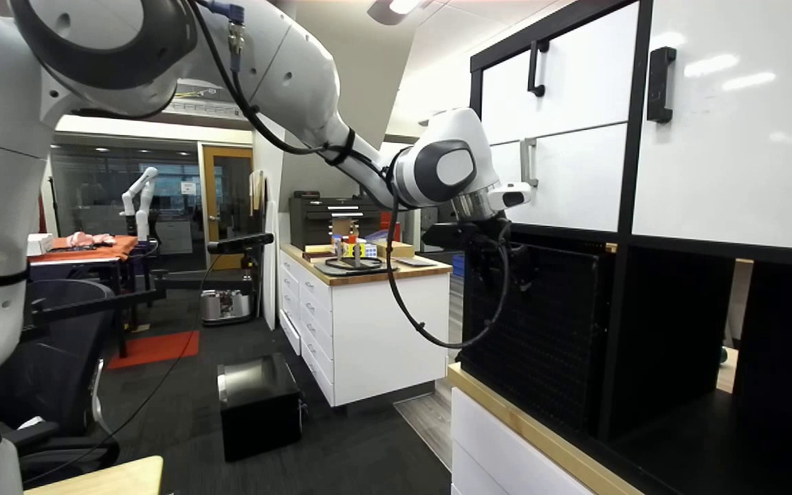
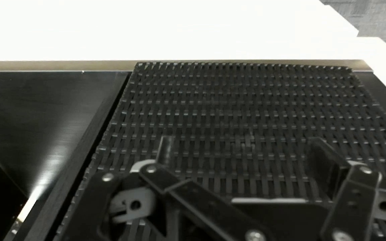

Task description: Push the black basket under the black and white cabinet backwards

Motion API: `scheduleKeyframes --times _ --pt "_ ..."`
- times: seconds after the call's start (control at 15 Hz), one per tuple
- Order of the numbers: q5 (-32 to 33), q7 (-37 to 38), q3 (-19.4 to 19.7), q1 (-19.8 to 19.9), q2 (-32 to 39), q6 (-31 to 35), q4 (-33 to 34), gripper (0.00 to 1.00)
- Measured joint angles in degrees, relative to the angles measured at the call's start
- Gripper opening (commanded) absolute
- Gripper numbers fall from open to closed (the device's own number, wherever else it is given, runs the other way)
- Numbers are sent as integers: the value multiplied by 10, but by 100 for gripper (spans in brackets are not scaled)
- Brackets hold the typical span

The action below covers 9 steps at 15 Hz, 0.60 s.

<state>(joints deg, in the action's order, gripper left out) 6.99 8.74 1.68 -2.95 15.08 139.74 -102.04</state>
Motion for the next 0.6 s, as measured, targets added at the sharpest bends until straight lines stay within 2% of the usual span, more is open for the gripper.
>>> scheduleKeyframes --times 0.33,0.53,0.6 --pt "-80 -49 -18 1 -79 -144 -44 100" --pt "-97 -56 -19 2 -118 -224 -64 100" --pt "-97 -56 -19 2 -123 -228 -66 100"
